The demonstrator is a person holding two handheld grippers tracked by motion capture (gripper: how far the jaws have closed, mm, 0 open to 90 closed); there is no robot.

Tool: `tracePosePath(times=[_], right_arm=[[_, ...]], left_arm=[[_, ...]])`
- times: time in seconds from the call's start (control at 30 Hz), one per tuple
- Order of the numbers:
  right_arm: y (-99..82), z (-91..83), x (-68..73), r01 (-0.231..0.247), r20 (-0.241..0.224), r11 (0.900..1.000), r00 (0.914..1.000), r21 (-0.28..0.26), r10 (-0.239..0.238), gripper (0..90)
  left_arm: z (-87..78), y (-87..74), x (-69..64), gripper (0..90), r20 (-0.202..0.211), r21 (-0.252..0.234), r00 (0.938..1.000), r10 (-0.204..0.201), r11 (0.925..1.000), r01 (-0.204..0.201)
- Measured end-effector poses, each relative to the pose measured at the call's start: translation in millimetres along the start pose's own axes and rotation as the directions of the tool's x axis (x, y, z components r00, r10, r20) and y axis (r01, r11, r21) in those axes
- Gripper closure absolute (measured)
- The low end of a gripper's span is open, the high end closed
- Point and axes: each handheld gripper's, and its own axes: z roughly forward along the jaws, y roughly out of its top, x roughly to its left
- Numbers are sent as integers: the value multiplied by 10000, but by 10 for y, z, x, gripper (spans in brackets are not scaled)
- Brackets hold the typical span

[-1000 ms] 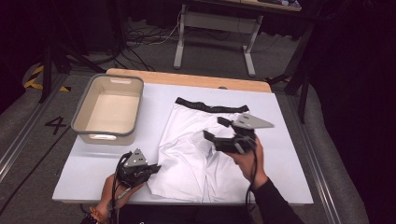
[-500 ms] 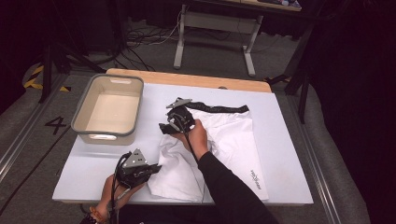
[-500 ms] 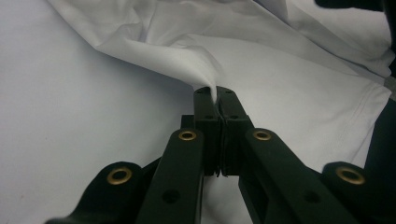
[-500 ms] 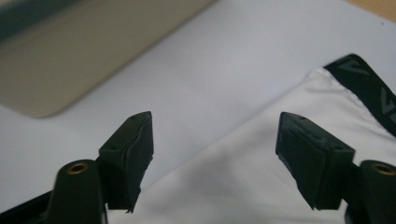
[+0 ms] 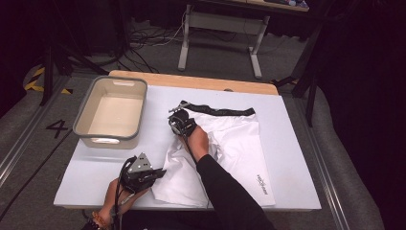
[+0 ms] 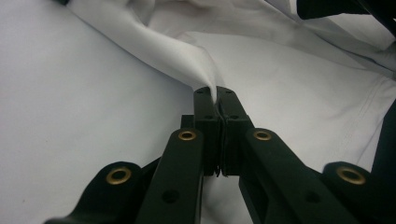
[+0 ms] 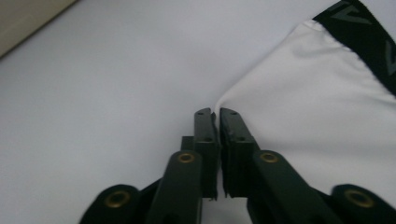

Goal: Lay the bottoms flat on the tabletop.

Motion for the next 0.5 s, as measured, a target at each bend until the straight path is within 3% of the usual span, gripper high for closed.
tracePosePath(times=[0.07,0.17,0.23,0.3,0.5], right_arm=[[13,-24,-18,-107,-138,9999,9998,-1,107,883],[44,-144,-88,-397,-395,9981,9985,-472,378,885],[79,-259,-136,-303,-393,9966,9989,-767,273,886],[115,-420,-218,-278,-369,9930,9990,-1148,237,887],[125,-865,-583,-776,-706,9746,9954,-2101,640,886]], left_arm=[[-19,9,-1,888,-2,-73,10000,37,10000,-37],[-32,50,-21,888,66,-212,9998,204,9996,-203],[-41,113,-33,888,129,-367,9993,351,9987,-346],[-48,228,-48,888,385,-765,9985,381,9965,-351],[9,648,-205,887,866,-1411,9885,1238,9838,-1109]])
